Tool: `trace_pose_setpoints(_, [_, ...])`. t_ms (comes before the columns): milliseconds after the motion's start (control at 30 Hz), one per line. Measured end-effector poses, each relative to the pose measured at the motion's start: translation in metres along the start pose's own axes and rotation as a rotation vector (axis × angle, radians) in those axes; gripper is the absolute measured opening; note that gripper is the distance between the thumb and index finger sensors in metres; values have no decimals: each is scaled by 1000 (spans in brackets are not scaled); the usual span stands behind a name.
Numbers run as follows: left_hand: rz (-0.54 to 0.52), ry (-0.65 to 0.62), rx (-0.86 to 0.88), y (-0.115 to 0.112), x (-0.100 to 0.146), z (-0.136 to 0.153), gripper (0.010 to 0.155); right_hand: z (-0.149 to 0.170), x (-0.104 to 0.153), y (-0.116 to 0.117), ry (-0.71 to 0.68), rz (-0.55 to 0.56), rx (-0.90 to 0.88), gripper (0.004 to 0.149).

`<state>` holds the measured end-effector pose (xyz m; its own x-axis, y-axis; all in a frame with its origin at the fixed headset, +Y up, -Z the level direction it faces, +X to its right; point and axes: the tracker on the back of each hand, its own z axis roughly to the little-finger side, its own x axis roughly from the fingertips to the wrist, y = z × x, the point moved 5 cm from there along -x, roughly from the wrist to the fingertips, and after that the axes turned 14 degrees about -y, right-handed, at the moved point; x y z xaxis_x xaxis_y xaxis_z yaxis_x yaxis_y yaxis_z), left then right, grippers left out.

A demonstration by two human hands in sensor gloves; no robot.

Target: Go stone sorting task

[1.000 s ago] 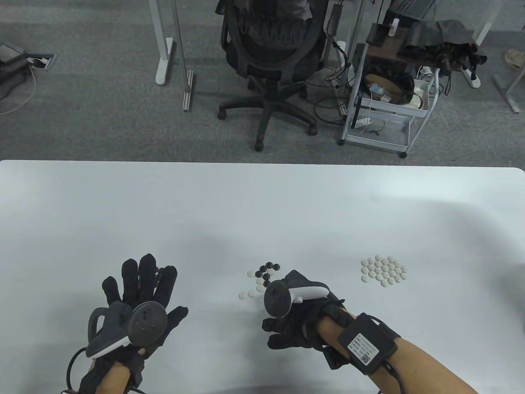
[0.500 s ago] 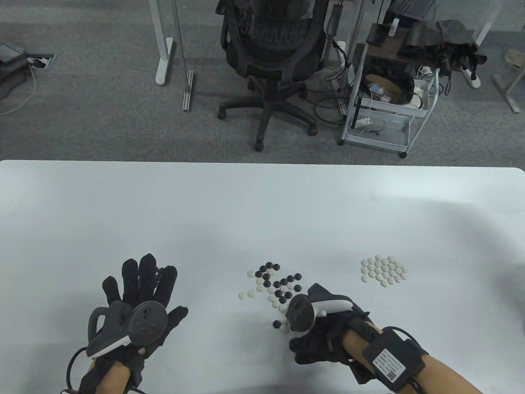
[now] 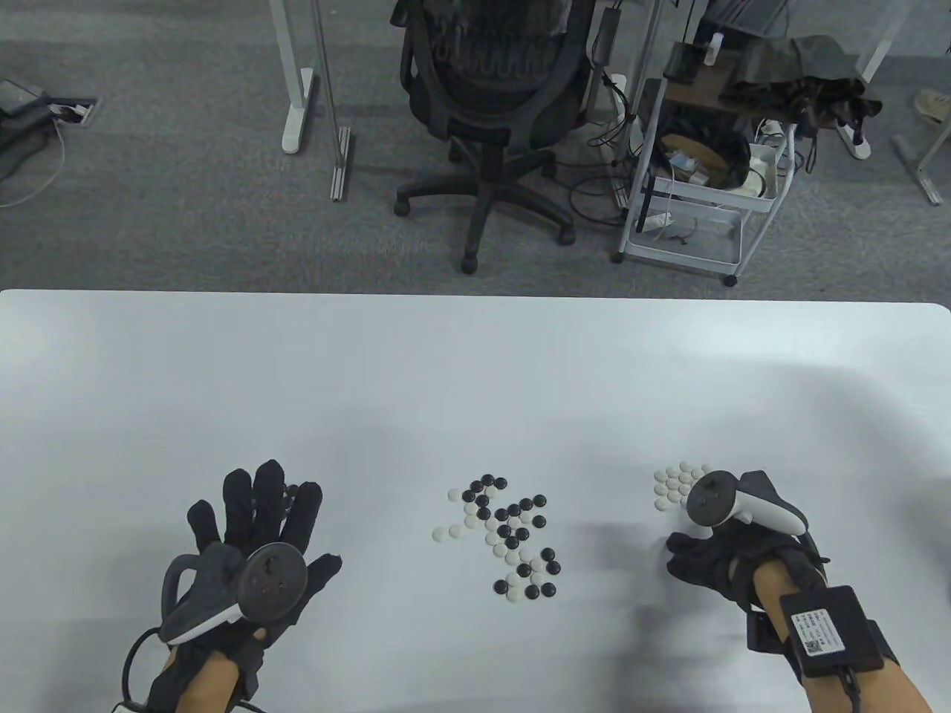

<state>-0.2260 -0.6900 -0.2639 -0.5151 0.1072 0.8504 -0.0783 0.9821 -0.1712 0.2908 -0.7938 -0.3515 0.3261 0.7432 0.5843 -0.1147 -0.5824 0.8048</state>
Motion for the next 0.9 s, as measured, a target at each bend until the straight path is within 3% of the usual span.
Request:
trace_pose_setpoints(400, [-6,6,6,1,0,1,77,6,-18,-25,29,63,-67,62])
trace_pose_setpoints(533, [-10,5,8,2,1,1,77,-8,-15,-40,-18,103,-94,63])
trace_pose_setpoints(700, [-8,4,5,2,1,1,77,-74,-17,-65,-189,134,-114,62])
trace_pose_setpoints(900, [1,5,4,0,0,1,77,-167,-54,-60,-340,62,-13,61])
